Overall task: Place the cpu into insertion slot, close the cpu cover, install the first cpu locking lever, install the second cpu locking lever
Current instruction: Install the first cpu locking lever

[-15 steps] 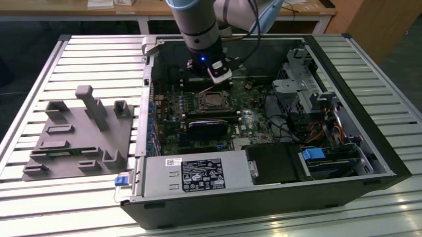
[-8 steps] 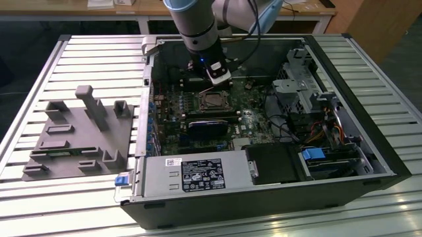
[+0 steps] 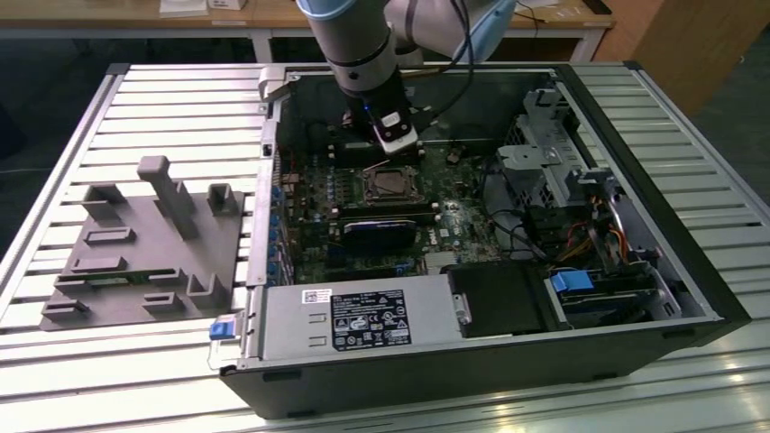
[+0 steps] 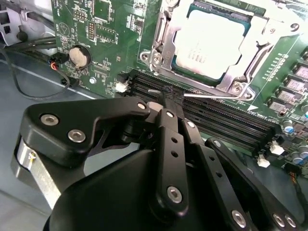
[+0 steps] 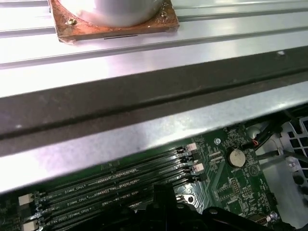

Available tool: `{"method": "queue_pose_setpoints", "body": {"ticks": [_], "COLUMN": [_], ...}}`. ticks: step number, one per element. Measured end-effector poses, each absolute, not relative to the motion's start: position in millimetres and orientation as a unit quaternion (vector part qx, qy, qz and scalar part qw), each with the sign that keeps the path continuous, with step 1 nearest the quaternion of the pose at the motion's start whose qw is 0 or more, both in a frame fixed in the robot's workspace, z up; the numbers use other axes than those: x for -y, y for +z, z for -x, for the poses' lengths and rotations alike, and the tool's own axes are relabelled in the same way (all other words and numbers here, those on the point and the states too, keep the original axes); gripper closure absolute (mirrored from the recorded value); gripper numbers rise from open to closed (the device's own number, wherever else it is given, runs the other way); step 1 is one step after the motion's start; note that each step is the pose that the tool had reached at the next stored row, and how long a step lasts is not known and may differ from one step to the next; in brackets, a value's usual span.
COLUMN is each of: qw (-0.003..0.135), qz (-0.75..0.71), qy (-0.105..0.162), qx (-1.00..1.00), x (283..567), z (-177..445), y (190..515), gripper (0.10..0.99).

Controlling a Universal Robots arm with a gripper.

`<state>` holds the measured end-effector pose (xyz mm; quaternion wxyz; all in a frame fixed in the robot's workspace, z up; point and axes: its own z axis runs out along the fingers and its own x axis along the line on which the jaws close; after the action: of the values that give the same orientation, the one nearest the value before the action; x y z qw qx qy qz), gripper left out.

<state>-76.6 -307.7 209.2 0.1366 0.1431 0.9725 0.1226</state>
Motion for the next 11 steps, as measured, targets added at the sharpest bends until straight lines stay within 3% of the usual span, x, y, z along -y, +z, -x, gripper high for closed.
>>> {"method": "queue_pose_setpoints", "body": {"ticks": [11], "qw": [0.141], "qz": [-0.163], "qy": [0.111], "qx": [-0.970], "x": [304.5], "z": [76.9], "y": [205.0], "gripper": [0.980]}}
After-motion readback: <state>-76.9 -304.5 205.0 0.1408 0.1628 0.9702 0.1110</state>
